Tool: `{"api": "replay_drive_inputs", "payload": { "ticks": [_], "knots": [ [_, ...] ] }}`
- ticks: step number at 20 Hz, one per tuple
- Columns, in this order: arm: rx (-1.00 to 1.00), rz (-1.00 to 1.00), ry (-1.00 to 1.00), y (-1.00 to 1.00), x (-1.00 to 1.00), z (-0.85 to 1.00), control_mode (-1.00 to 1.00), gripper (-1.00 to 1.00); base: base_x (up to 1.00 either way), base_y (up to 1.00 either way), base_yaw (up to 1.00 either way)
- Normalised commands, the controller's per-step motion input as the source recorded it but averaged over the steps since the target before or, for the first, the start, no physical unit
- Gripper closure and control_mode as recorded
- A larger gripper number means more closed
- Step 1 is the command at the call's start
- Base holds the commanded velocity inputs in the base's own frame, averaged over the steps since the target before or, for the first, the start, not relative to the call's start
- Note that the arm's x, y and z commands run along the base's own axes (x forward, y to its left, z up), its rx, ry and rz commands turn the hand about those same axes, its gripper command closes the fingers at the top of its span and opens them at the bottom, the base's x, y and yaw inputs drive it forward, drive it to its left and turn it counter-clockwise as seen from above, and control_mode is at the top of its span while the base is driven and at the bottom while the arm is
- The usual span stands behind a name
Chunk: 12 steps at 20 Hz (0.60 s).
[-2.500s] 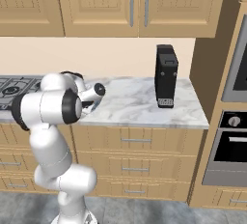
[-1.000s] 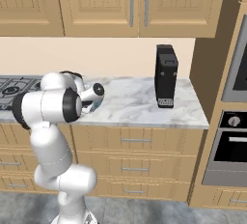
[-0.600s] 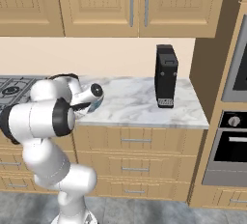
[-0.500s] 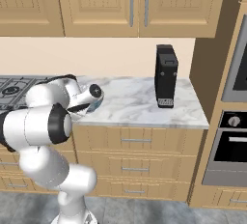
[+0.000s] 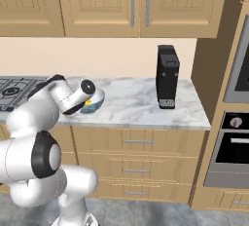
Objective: Place the cup inside the bowl on the dining table and move the bowl to any counter.
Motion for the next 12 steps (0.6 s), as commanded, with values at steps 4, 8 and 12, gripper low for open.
{"api": "replay_drive_inputs", "payload": {
  "ticks": [4, 8, 12],
  "knots": [
    [-0.12, 0.07, 0.06, -0.11, 0.15, 0.54, -1.0, -1.0, 0.0, 0.0, 0.0],
    [-0.12, 0.14, 0.07, -0.13, 0.04, 0.42, -1.0, -1.0, 0.0, 0.0, 0.0],
    [-0.17, 0.25, 0.1, -0.03, -0.14, 0.22, -1.0, -1.0, 0.0, 0.0, 0.0]
  ]
}}
